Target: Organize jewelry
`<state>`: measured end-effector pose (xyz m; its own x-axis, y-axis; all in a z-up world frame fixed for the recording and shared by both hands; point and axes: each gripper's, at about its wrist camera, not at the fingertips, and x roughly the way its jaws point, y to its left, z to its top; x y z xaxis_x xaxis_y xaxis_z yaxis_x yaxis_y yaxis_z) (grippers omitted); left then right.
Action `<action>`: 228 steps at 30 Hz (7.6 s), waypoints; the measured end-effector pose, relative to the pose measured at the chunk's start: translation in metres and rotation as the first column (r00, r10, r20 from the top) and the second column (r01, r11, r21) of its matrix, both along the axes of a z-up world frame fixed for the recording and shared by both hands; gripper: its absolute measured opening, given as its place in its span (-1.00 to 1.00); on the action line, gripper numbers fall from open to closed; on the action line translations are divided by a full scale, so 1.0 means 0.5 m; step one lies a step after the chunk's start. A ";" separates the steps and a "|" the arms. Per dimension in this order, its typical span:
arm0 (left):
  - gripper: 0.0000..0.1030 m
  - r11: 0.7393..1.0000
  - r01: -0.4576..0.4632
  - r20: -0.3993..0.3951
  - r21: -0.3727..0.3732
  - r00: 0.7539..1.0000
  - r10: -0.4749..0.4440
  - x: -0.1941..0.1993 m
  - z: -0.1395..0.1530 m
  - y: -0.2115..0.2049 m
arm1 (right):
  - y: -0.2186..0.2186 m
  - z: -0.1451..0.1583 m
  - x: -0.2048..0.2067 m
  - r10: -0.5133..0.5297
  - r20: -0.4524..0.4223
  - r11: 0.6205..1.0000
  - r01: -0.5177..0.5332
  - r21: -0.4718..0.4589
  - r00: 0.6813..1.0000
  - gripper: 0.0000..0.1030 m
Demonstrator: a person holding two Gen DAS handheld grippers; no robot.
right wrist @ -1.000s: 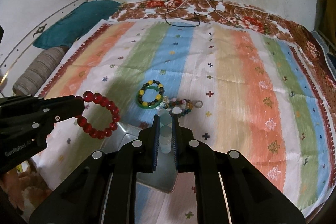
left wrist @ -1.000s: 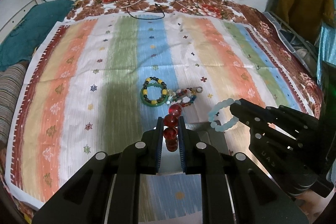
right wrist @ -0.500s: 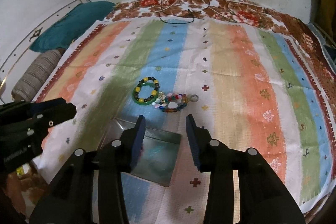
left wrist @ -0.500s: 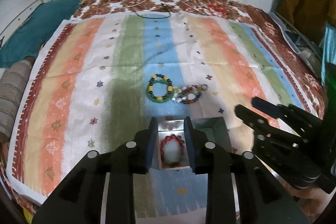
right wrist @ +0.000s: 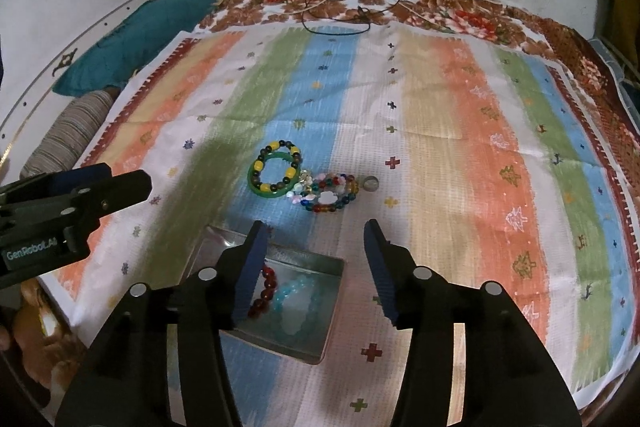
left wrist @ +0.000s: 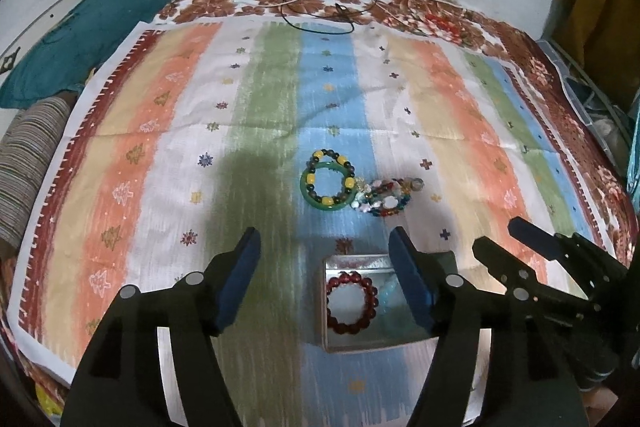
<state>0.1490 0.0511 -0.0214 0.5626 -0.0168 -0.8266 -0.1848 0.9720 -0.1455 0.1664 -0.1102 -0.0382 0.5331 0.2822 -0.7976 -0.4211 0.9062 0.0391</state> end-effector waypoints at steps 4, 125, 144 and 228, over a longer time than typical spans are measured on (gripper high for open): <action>0.36 1.000 -0.012 -0.017 0.008 1.000 0.012 0.020 -0.011 0.007 | 0.006 -0.006 0.007 0.009 -0.008 1.000 -0.009 -0.010 1.000 0.14; -0.82 0.998 0.058 -0.226 0.006 0.973 -0.055 0.353 -0.252 0.033 | 0.111 -0.221 0.282 0.072 -0.193 0.972 -0.113 -0.208 0.979 -0.84; -0.82 0.994 0.089 -0.144 0.056 0.986 -0.080 0.282 -0.158 -0.001 | 0.090 -0.147 0.235 0.070 -0.135 0.982 -0.091 -0.163 0.988 -0.84; -0.82 0.986 0.155 -0.004 0.062 0.988 -0.155 0.124 -0.045 -0.046 | -0.024 -0.178 0.206 -0.123 -0.248 0.988 0.095 -0.120 0.961 -0.97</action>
